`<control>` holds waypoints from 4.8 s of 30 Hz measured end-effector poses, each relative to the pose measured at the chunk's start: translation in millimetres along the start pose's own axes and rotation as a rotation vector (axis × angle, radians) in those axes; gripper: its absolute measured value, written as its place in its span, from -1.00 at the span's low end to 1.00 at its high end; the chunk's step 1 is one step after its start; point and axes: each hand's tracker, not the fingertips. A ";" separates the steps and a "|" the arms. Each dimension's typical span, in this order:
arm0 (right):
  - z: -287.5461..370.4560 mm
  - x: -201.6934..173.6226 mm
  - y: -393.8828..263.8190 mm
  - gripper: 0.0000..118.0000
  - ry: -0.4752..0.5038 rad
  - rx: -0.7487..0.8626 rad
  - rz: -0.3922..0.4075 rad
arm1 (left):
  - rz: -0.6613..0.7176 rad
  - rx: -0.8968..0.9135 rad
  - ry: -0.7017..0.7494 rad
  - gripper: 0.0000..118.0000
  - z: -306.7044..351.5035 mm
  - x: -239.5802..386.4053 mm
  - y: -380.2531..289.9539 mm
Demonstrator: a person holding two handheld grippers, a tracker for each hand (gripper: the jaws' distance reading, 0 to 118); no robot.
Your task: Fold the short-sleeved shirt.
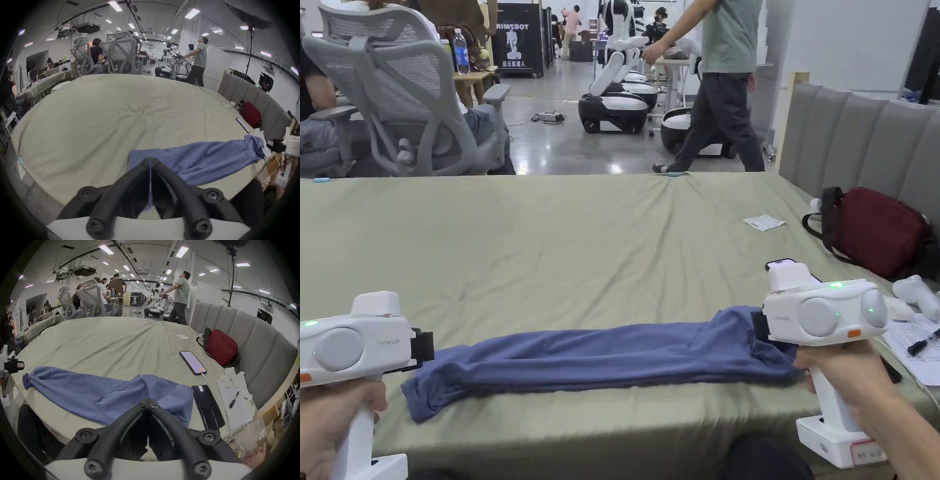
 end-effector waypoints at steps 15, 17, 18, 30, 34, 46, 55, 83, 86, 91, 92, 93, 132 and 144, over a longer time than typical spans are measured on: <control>-3.9 -16.8 -3.4 -1.00 0.033 -0.034 0.019 | 0.205 -0.143 -0.207 0.41 -76.2 -20.0 -13.7; -8.3 -19.8 -3.3 -1.00 0.032 -0.040 0.017 | 0.083 -0.149 -0.120 0.17 -76.9 -5.6 -10.5; -10.5 -21.2 -3.2 -1.00 0.035 -0.043 0.014 | 0.019 -0.154 -0.089 -0.17 -78.1 0.8 -10.7; -16.6 -27.0 1.8 -1.00 0.043 -0.050 0.005 | 0.026 -0.040 -0.052 -0.65 -50.7 -50.1 24.2; -14.3 -26.3 5.8 -1.00 0.039 -0.039 -0.004 | 0.113 -0.025 0.091 -0.65 -38.5 -115.8 43.0; -17.9 -45.5 14.3 -1.00 0.057 -0.012 0.008 | 0.141 0.017 -0.252 -0.65 -0.6 -34.6 69.8; 1.7 -32.1 -1.9 -1.00 0.086 -0.002 -0.035 | 0.075 -0.191 -0.276 -0.65 -100.6 81.3 29.7; -4.9 -46.1 -4.1 -1.00 0.150 -0.010 -0.026 | 0.073 -0.150 -0.346 -1.00 -80.0 17.6 9.7; -4.7 -40.9 -7.0 -1.00 0.143 -0.017 -0.028 | 0.047 -0.180 -0.362 -1.00 -93.9 37.0 5.6; -7.2 -33.2 -11.9 -1.00 0.120 -0.035 -0.035 | 0.005 -0.211 -0.417 -1.00 -104.0 77.6 1.7; -7.4 -32.3 -13.0 -1.00 0.118 -0.037 -0.038 | -0.002 -0.213 -0.422 -1.00 -106.9 86.1 1.3; -8.3 -30.8 -14.1 -1.00 0.116 -0.039 -0.043 | -0.002 -0.214 -0.429 -1.00 -109.3 95.8 0.7; -7.3 -60.4 -3.1 -1.00 0.192 -0.006 -0.028 | 0.339 -0.113 -0.456 0.62 -71.8 -18.1 0.2; -5.4 -49.8 -6.1 -1.00 0.164 -0.016 -0.040 | 0.362 -0.145 -0.445 -0.73 -106.1 -2.6 -21.5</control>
